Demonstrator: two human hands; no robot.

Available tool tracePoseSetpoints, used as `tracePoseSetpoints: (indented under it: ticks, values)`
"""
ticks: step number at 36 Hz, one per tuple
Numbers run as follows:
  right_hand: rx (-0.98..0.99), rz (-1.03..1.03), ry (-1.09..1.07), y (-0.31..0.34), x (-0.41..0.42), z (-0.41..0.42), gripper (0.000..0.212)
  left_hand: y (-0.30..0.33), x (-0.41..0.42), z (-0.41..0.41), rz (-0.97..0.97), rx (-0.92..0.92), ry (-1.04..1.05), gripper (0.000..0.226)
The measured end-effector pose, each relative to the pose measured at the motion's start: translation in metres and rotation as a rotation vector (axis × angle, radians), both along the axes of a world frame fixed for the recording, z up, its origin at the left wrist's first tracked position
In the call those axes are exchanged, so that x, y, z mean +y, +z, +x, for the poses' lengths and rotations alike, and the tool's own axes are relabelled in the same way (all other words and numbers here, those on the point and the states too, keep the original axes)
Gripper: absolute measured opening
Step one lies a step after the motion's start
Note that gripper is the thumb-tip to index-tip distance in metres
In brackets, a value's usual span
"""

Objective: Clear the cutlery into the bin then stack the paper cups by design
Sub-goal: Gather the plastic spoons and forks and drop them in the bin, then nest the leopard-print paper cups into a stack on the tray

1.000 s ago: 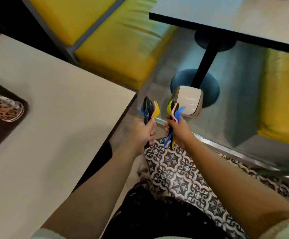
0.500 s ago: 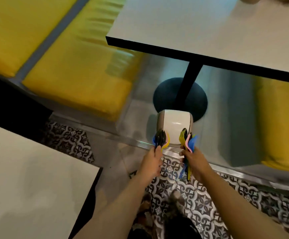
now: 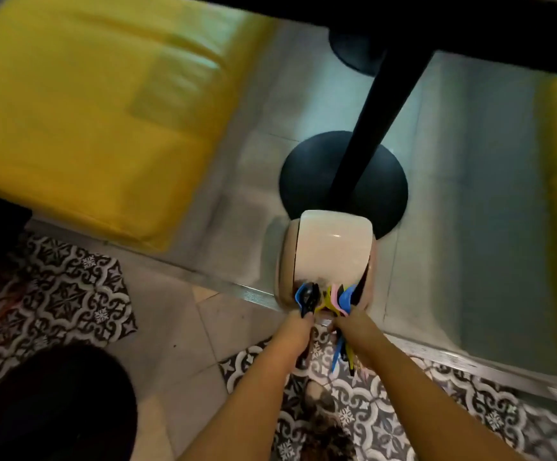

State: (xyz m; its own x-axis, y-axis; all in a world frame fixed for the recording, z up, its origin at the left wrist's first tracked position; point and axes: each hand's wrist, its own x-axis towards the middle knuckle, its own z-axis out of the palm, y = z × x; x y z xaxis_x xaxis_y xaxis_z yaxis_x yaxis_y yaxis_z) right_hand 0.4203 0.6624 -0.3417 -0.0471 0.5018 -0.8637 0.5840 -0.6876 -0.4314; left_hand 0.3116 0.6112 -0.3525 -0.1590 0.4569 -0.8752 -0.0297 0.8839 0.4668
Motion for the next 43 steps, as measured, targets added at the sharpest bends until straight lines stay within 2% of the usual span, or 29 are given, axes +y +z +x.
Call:
tracePoseSetpoints:
  ticks: [4, 8, 11, 14, 19, 21, 24, 27, 29, 32, 37, 43]
  values:
    - [0.066, -0.105, -0.133, -0.016, 0.011, -0.006, 0.003, -0.024, 0.015, -0.001, -0.048, 0.024, -0.013, 0.036]
    - [0.148, -0.211, -0.287, -0.025, 0.019, -0.011, 0.017, -0.030, 0.028, -0.005, -0.083, 0.017, 0.038, 0.031]
    - [0.223, -0.253, -0.437, -0.032, 0.025, -0.015, 0.012, -0.024, 0.037, -0.006, -0.059, -0.091, 0.158, 0.021]
    - [0.283, -0.271, -0.571, -0.030, 0.029, -0.016, 0.015, -0.014, 0.041, -0.008, -0.040, -0.156, 0.244, 0.029]
    - [0.393, -0.276, -0.720, -0.006, 0.028, -0.013, 0.024, 0.008, 0.037, -0.005, 0.052, -0.251, 0.295, 0.028]
    - [0.424, -0.275, -0.783, 0.007, 0.026, -0.013, 0.032, 0.020, 0.034, -0.003, 0.073, -0.239, 0.296, 0.025]
    - [0.420, -0.247, -0.765, 0.035, 0.020, -0.015, 0.034, 0.041, 0.028, -0.003, 0.054, -0.180, 0.285, 0.014]
    - [0.382, -0.210, -0.661, 0.063, 0.012, -0.016, 0.033, 0.063, 0.015, -0.004, 0.046, -0.057, 0.160, 0.018]
    - [0.337, -0.166, -0.474, 0.083, 0.004, -0.019, 0.032, 0.082, 0.003, -0.005, 0.064, 0.024, 0.115, 0.022]
    - [0.256, 0.018, -0.123, 0.117, -0.010, -0.026, 0.021, 0.132, -0.016, -0.011, 0.133, 0.172, 0.016, 0.035]
    - [0.204, 0.346, 0.371, 0.182, -0.034, -0.047, 0.024, 0.201, -0.051, -0.031, 0.275, 0.420, -0.064, 0.026]
    - [0.187, 0.521, 0.754, 0.250, -0.056, -0.095, 0.032, 0.277, -0.088, -0.069, 0.322, 0.737, -0.092, 0.037]
